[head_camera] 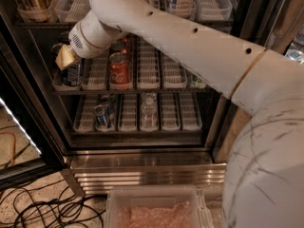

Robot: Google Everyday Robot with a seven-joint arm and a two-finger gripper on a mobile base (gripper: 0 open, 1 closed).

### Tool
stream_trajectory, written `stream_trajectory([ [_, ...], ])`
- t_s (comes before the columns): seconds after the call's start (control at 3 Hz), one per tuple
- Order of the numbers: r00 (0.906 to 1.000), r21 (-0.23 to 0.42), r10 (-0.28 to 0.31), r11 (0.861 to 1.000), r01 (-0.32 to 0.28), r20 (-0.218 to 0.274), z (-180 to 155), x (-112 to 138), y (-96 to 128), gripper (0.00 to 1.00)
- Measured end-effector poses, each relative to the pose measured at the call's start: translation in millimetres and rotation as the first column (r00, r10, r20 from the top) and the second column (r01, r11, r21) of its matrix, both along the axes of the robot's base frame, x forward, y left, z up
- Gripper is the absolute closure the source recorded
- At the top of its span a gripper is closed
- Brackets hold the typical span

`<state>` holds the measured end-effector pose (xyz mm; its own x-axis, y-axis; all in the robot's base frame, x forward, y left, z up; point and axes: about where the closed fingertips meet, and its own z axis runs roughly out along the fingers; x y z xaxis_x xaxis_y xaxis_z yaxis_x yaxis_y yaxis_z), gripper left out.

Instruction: Pick pepsi can from middle shelf of fridge

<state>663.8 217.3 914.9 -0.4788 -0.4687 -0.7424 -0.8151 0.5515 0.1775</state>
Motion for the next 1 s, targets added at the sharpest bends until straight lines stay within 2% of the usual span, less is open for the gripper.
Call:
stream_trajectory([
  [0.33,1.0000,-0.001,0.001,1.000,-0.001,-0.001,0,0,0,1.00],
  [0.67,0.9928,0.001,-0.045,0.999,0.046,-0.111,-17,-23,-8,1.00],
  [1.0,0.9360,-0.031,-0.143,0.990,0.141,-0.322,-48,-80,-31,1.00],
])
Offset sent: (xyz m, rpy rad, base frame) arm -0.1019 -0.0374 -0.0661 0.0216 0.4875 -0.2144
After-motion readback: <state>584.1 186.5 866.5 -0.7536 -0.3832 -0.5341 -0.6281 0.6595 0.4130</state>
